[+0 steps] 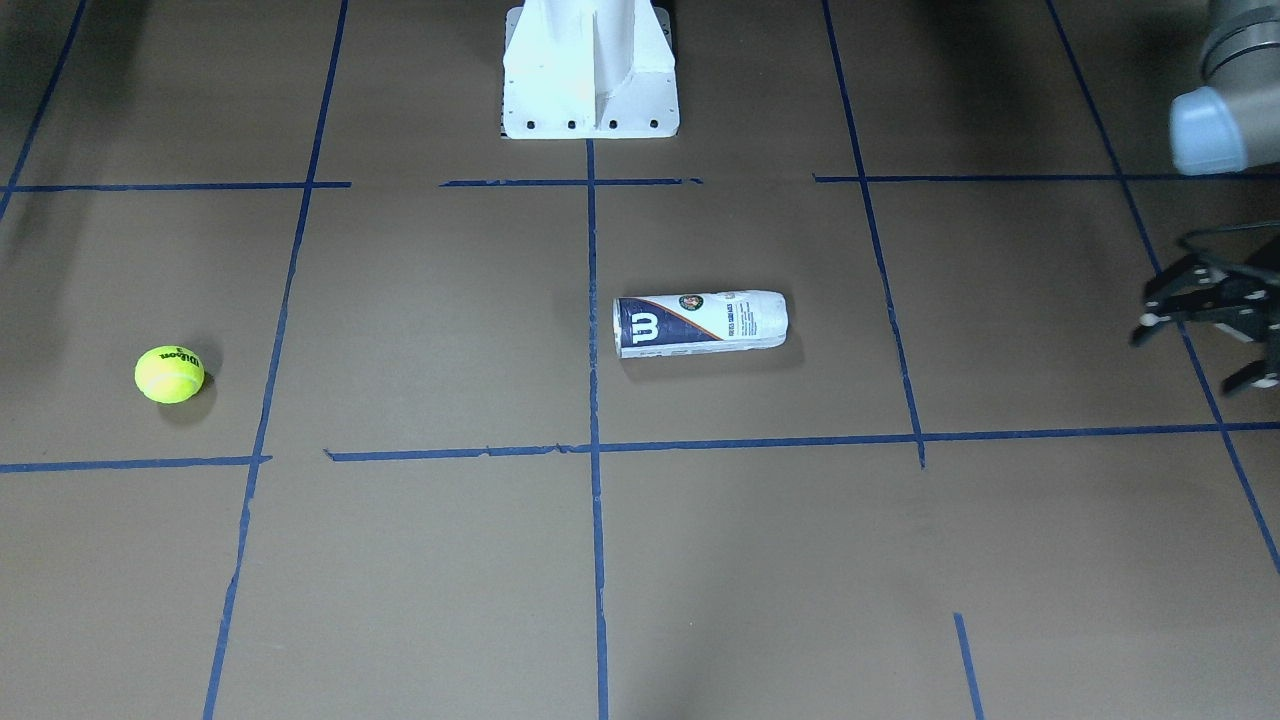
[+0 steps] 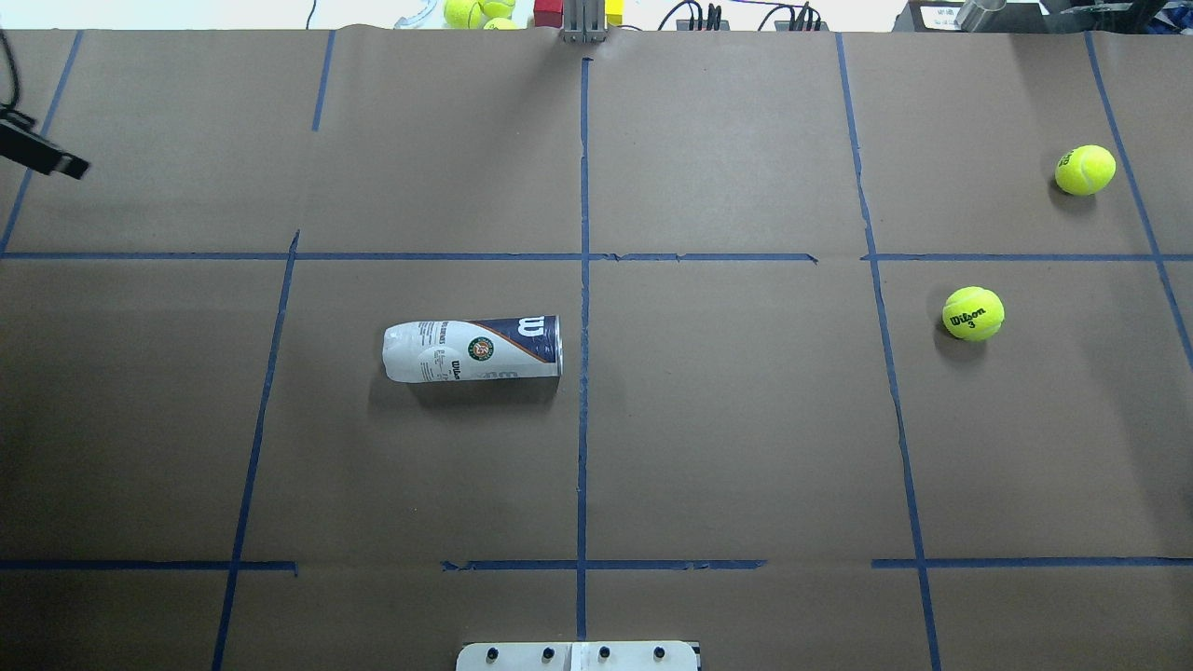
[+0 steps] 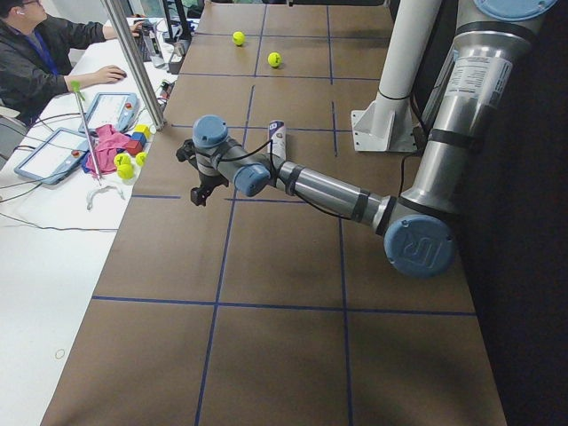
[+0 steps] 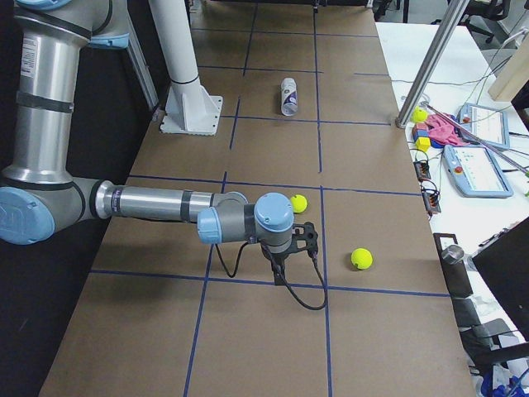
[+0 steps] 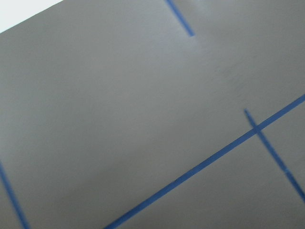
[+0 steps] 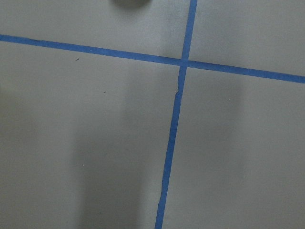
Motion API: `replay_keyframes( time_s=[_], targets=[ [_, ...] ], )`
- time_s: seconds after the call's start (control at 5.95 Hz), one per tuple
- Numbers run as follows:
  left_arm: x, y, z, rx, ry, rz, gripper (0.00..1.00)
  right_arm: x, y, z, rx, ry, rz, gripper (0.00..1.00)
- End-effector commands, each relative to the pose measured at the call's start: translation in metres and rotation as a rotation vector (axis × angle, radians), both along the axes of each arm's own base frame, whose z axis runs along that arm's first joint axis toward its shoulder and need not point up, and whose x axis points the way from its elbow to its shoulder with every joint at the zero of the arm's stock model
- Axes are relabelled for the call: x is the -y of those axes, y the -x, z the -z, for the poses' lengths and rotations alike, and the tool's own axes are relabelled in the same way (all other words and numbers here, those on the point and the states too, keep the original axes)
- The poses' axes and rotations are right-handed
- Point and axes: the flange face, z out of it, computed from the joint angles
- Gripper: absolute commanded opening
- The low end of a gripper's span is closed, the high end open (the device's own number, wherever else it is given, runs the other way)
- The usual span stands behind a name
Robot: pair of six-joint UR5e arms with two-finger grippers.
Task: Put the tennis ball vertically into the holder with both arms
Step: 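Reach the left gripper down to the lying Wilson tube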
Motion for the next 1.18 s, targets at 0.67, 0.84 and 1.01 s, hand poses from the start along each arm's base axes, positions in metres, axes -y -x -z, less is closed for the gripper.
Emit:
replay_keyframes(
  time_s=[0.67, 0.84, 1.01],
  targets=[
    [-0.072, -0.261, 0.230, -0.103, -0.363, -0.277, 1.00, -0.003, 0.000, -0.007, -0.001, 0.015, 0.000, 1.00],
    [-0.087, -0.297, 0.267, -0.029, -0.341, -0.281, 1.00, -0.003, 0.000, -0.007, -0.001, 0.016, 0.000, 1.00],
    [-0.102, -0.321, 0.304, 0.030, -0.325, -0.305, 1.00, -0.003, 0.000, -0.007, -0.001, 0.016, 0.000, 1.00]
  ],
)
